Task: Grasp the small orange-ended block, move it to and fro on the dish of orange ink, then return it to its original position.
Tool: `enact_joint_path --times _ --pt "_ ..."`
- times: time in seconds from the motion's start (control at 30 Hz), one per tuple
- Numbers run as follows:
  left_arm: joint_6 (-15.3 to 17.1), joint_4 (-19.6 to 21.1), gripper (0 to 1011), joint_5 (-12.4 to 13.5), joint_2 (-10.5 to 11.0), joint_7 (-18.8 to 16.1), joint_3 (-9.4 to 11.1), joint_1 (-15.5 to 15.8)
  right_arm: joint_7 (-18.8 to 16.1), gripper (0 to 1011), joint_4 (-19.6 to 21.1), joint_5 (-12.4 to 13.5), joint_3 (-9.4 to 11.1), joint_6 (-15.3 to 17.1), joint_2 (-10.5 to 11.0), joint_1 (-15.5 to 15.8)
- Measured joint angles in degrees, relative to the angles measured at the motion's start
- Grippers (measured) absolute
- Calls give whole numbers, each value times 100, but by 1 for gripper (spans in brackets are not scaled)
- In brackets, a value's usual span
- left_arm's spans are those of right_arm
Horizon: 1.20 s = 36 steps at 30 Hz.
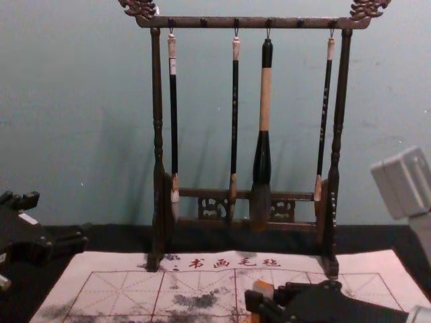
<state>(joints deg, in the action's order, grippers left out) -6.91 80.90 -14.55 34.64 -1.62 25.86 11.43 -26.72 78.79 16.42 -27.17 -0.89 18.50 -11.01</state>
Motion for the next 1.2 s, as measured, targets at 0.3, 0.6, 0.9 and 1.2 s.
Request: enact_joint_path --times 0.3,0.6,0.9,1.2 --pt "0 0 1001 0 0 0 0 0 -53 135 132 70 -3 53 94 105" --pt "0 0 1001 0 0 0 0 0 -163 135 312 182 -52 125 178 214" --pt "0 0 1001 0 0 0 0 0 -202 134 367 238 -161 176 161 220" --pt "0 0 1001 0 0 0 0 0 -183 134 277 250 -284 183 41 109"
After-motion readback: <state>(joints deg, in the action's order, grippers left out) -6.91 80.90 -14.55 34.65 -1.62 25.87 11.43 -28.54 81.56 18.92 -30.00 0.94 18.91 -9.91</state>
